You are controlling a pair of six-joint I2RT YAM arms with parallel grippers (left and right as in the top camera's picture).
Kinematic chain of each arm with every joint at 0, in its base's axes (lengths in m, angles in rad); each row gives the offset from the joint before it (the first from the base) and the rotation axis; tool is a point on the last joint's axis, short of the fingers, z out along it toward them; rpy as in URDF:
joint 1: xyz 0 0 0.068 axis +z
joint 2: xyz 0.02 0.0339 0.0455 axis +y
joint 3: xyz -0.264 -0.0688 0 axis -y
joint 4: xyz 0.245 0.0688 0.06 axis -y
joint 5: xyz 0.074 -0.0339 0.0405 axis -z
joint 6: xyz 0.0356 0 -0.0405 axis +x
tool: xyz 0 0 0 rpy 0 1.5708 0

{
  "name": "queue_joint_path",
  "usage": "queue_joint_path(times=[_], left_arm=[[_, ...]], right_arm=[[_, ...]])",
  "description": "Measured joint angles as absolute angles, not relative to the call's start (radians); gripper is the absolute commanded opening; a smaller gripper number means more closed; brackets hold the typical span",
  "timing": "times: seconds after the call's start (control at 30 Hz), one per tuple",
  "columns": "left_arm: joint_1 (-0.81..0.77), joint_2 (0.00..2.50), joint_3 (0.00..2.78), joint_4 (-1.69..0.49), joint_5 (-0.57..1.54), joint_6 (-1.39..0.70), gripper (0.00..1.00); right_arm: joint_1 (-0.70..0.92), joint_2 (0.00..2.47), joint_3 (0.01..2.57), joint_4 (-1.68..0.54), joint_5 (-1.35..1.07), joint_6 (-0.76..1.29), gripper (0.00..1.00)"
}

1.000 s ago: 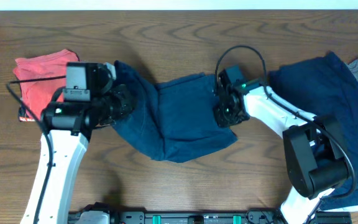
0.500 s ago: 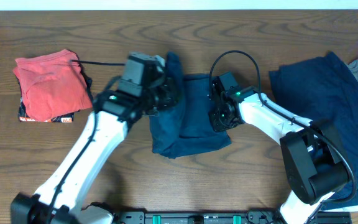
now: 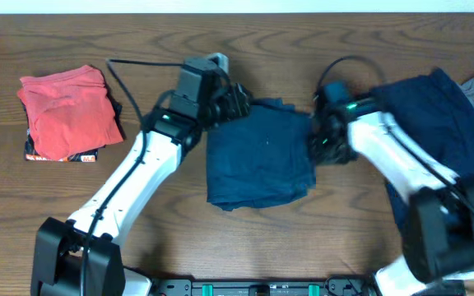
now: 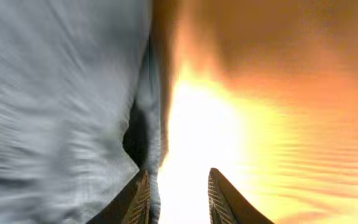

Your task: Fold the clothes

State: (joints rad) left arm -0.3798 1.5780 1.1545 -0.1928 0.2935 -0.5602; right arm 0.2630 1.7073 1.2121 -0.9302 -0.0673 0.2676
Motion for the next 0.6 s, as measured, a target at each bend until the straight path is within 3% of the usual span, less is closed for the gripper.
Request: queue_joint_path(times=[0.23,0.6], left_arm=[[-0.363,1.634,1.159,-0.122,0.165,-0.421,0.49],[-0.364,1.89,1.16,-0.172,0.13,-0.369,0.49]], right_arm=[[0.247,1.481,1.296,-0.917,-0.204,0.21,0.27],[0.459,1.62,1.175,-0.881,-0.347,0.194,0.27]])
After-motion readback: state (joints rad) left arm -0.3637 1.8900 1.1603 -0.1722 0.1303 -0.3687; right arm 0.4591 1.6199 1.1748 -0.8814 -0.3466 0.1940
